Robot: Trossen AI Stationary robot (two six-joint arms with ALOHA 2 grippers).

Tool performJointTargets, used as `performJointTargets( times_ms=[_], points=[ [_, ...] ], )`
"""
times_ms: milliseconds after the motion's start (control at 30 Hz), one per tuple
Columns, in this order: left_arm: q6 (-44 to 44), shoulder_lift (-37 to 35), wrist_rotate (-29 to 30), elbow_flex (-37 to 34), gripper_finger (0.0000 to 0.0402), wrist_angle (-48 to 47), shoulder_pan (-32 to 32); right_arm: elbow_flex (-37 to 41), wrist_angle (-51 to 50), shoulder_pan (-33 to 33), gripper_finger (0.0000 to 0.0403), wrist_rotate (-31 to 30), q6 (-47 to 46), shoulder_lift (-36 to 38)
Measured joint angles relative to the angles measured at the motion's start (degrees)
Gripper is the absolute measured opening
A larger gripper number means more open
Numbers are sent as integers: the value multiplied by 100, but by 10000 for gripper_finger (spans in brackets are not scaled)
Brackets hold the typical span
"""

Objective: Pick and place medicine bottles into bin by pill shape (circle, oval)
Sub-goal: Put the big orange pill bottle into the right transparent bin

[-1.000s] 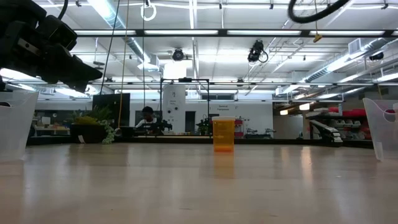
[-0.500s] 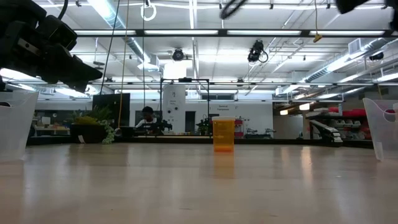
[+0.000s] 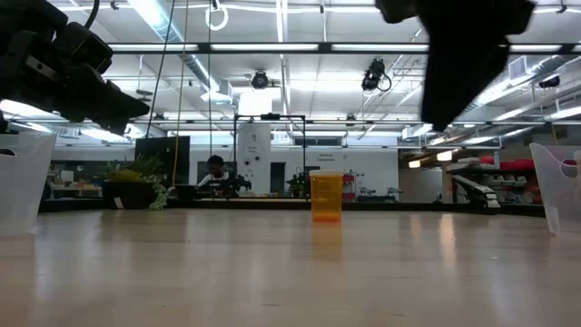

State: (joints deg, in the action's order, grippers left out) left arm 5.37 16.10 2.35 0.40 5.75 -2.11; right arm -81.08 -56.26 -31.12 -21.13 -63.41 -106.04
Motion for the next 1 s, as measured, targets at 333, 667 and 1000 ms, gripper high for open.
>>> performJointTargets(
  times_ms=[333, 667, 1000],
  points=[
    [-1, 0, 0, -2, 24, 0, 0, 2, 780, 767, 273, -716, 1676, 0],
    [0, 0, -2, -2, 33, 1, 0, 4, 1392, 1720, 339, -753, 2605, 0],
    [0, 0, -2, -2, 24, 1, 0, 7, 1486, 2565, 351, -307, 2725, 0]
  ],
)
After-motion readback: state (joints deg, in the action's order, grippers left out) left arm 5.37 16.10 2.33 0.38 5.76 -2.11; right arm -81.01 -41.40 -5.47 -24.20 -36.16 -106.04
